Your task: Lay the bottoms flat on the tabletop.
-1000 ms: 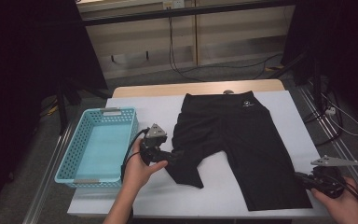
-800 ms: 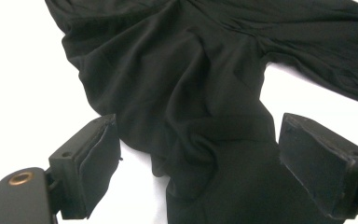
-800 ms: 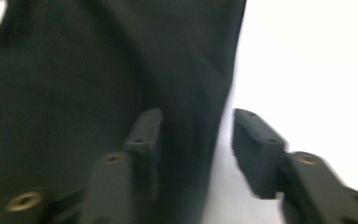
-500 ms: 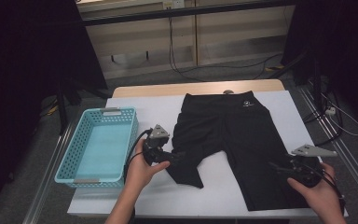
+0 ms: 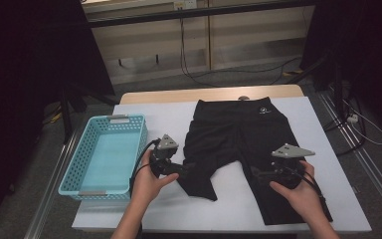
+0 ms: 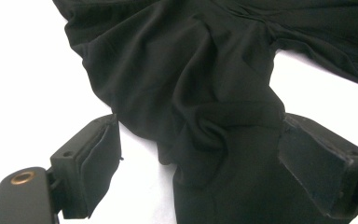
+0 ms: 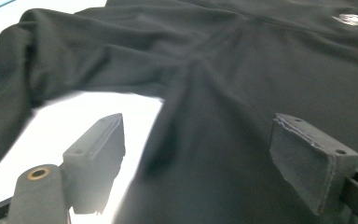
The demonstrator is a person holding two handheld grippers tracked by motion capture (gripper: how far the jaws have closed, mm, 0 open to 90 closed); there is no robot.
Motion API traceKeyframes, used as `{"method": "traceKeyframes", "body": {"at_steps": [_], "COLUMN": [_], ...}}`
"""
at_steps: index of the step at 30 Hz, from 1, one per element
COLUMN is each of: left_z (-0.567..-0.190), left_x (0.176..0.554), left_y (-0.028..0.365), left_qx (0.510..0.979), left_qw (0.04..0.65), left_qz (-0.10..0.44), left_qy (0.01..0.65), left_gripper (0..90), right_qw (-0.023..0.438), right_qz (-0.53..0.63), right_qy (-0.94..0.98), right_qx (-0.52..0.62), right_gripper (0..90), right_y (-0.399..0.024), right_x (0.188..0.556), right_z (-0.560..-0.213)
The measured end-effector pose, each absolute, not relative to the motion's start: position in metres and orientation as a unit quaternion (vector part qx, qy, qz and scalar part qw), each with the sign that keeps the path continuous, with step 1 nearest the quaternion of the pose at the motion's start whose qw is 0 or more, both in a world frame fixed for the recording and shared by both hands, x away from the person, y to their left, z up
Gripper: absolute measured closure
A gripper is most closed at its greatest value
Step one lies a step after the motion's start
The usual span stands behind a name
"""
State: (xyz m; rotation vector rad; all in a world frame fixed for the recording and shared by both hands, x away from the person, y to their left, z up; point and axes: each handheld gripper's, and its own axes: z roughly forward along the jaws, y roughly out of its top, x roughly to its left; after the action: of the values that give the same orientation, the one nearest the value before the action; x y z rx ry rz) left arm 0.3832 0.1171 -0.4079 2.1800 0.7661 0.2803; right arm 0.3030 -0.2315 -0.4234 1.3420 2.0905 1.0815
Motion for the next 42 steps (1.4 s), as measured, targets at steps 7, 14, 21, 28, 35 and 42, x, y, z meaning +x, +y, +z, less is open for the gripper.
{"method": "traceKeyframes", "body": {"at_steps": [7, 14, 21, 28, 35, 42], "left_z": [-0.415, -0.424, -0.435, -0.44, -0.421, -0.411], "left_x": [0.378, 0.372, 0.371, 0.369, 0.368, 0.374], "left_y": [0.119, 0.112, 0.107, 0.105, 0.107, 0.106], "left_qx": [0.867, 0.88, 0.894, 0.9, 0.882, 0.865], "left_qw": [0.386, 0.372, 0.353, 0.34, 0.379, 0.41], "left_qz": [0.111, 0.112, 0.09, 0.058, 0.069, 0.076], "left_qy": [0.295, 0.275, 0.261, 0.264, 0.272, 0.279], "left_gripper": [22.0, 37.4, 61.2, 82.0, 86.2, 86.1], "right_qw": [0.211, 0.202, 0.197, 0.192, 0.183, 0.167], "right_qz": [0.397, 0.398, 0.396, 0.388, 0.393, 0.403], "right_qy": [0.769, 0.786, 0.793, 0.8, 0.81, 0.826], "right_qx": [0.455, 0.427, 0.42, 0.414, 0.394, 0.356], "right_gripper": [17.0, 16.5, 16.5, 18.2, 18.5, 26.6], "right_y": [-0.191, -0.16, -0.153, -0.148, -0.138, -0.125], "right_x": [0.317, 0.318, 0.314, 0.315, 0.309, 0.299], "right_z": [-0.429, -0.432, -0.437, -0.442, -0.443, -0.441]}}
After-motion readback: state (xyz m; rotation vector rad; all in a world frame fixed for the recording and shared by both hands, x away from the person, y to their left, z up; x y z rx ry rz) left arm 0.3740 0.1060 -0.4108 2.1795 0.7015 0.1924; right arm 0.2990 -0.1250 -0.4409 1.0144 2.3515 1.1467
